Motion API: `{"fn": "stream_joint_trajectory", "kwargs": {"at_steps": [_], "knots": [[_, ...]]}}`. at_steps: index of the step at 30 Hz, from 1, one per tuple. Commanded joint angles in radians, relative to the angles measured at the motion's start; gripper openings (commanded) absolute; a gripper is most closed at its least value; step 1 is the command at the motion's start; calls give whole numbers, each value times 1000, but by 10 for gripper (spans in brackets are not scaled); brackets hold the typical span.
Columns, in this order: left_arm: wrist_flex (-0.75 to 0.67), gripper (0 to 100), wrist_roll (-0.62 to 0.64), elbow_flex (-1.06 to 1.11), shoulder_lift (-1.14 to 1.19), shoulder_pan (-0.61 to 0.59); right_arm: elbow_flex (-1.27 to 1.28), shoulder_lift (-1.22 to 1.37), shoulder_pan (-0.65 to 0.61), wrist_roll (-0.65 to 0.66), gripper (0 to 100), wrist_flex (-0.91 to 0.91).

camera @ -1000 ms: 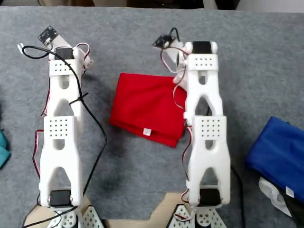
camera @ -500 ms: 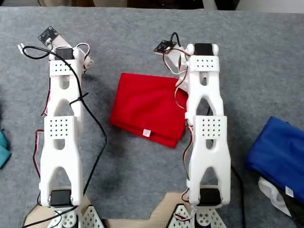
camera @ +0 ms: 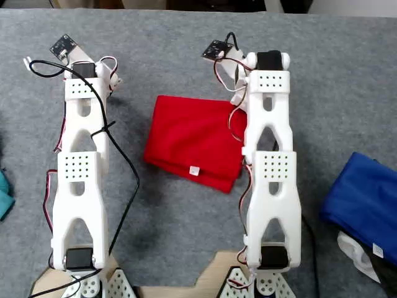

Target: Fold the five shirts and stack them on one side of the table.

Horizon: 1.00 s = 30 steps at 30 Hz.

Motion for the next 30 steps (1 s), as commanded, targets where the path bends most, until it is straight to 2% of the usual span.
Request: {"fn": "stream_joint_trajectory", "kwargs": {"at_steps": [1, 9, 30], "knots": [[-20, 19, 5, -43, -13, -3, -54, -22, -25, 9, 5, -17], [-20, 19, 5, -43, -13, -3, -87, -47, -85, 5, 5, -94], [-18, 19, 5, -41, -13, -2, -96, -56, -68, 5, 27, -212]]}}
